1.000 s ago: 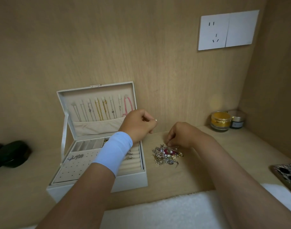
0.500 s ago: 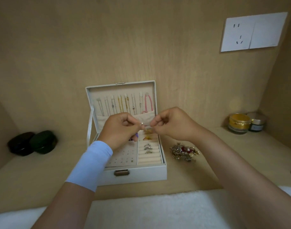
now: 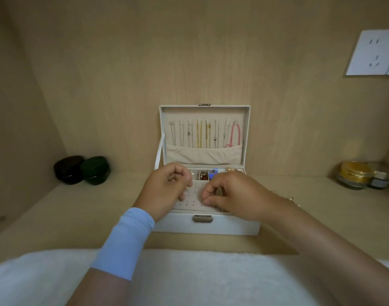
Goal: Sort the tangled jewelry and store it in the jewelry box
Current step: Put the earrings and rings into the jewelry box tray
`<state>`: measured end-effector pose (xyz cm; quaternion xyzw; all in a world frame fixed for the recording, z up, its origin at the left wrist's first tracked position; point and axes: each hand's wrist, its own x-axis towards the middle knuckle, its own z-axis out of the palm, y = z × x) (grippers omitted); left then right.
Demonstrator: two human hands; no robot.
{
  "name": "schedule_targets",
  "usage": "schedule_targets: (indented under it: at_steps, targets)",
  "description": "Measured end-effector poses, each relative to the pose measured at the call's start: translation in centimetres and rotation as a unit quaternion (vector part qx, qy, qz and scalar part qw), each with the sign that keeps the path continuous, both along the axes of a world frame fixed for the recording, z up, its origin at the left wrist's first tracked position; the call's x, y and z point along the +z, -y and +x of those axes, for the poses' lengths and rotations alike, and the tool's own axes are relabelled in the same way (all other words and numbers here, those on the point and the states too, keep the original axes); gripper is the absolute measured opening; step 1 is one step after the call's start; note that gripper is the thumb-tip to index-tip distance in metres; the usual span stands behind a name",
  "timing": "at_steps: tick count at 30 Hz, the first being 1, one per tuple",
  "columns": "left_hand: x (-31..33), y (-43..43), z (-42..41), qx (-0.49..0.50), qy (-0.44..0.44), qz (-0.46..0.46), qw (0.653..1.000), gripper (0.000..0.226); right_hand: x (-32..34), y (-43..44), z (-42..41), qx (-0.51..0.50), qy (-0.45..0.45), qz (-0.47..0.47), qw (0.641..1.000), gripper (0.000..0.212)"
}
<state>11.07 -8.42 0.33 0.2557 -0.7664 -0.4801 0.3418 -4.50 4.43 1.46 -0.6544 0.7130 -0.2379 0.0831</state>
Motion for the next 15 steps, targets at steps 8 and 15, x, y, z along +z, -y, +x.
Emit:
schedule_targets:
  at_steps: [8, 15]
  targets:
    - [-0.09, 0.45, 0.70, -0.010, -0.017, -0.021, 1.000, 0.016, 0.56, -0.06, 0.31, -0.012, -0.080, 0.001, 0.997, 0.003]
    - [-0.61, 0.36, 0.60, -0.003, 0.006, -0.024, 1.000, 0.017, 1.05, -0.41, 0.56, -0.033, -0.110, 0.006, 0.993, 0.011]
